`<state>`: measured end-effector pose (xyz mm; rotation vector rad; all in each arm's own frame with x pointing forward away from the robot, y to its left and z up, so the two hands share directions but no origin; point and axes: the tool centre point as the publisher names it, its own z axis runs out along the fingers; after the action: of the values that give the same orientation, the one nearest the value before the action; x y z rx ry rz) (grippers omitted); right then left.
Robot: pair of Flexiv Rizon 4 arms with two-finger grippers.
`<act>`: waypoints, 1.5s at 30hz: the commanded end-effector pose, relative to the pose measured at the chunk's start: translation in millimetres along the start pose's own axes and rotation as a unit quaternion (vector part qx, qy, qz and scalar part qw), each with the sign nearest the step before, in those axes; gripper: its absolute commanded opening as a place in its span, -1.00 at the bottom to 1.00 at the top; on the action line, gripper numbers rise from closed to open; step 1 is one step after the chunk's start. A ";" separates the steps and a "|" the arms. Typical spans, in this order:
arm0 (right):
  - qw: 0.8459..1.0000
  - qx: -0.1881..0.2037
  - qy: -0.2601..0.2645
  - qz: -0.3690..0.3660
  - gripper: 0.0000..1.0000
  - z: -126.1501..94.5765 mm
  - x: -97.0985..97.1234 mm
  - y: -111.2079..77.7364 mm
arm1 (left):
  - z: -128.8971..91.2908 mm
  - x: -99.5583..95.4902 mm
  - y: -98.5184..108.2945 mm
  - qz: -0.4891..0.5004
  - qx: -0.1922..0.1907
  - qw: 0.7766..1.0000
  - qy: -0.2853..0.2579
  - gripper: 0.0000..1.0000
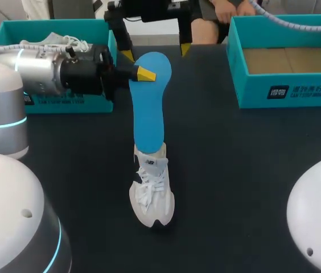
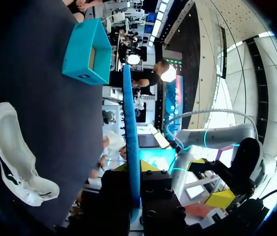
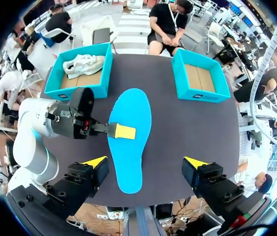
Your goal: Take the shoe out of the shoebox, open the shoe tongue, remove and reinsert the insole, then place the shoe into the shoebox
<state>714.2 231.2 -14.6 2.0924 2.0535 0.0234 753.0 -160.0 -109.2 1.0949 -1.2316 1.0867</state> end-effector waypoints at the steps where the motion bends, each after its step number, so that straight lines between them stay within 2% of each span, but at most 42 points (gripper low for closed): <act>1: 1.000 0.000 0.001 0.000 1.00 0.2 -1.1 0.1 | -0.2 0.5 0.9 0.000 0.000 1.000 -0.001 -1.00; 8: 1.000 0.000 0.001 0.000 1.00 0.2 -1.1 0.1 | -0.2 0.5 0.9 0.000 0.000 1.000 -0.001 -1.00; 11: 0.998 -0.002 0.058 -0.009 1.00 3.8 -5.2 1.8 | -0.2 0.5 0.9 0.000 0.000 1.000 -0.001 -1.00; 15: 0.988 -0.001 0.155 -0.003 1.00 8.3 -12.9 2.5 | -0.2 0.5 0.9 0.000 0.000 1.000 -0.001 -1.00; 22: 0.969 0.004 0.248 0.006 1.00 13.8 -23.2 4.5 | -0.2 0.5 0.9 0.000 0.000 1.000 -0.001 -1.00; 26: 0.948 0.007 0.319 -0.001 1.00 17.4 -27.0 7.2 | -0.2 0.5 0.9 0.000 0.000 1.000 -0.001 -1.00; 27: 0.940 0.016 0.340 -0.008 1.00 18.5 -28.1 8.1 | -0.2 0.5 0.9 0.000 0.000 1.000 -0.001 -1.00; 30: 0.914 0.010 0.405 -0.021 1.00 20.8 -30.1 10.2 | -0.2 0.5 0.9 0.000 0.000 1.000 -0.001 -1.00; 33: 0.894 0.022 0.446 -0.038 1.00 22.0 -31.6 13.3 | -0.2 0.5 0.9 0.000 0.000 1.000 -0.001 -1.00; 36: 0.882 0.039 0.468 -0.044 1.00 22.3 -32.6 15.5 | -0.2 0.5 0.9 0.000 0.000 1.000 -0.001 -1.00; 45: 0.882 0.039 0.468 -0.044 1.00 22.3 -32.6 15.5 | -0.2 0.5 0.9 0.000 0.000 1.000 -0.001 -1.00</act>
<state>733.7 199.3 -24.9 2.2146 2.5344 0.7279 752.8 -159.8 -109.1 1.0952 -1.2316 1.0869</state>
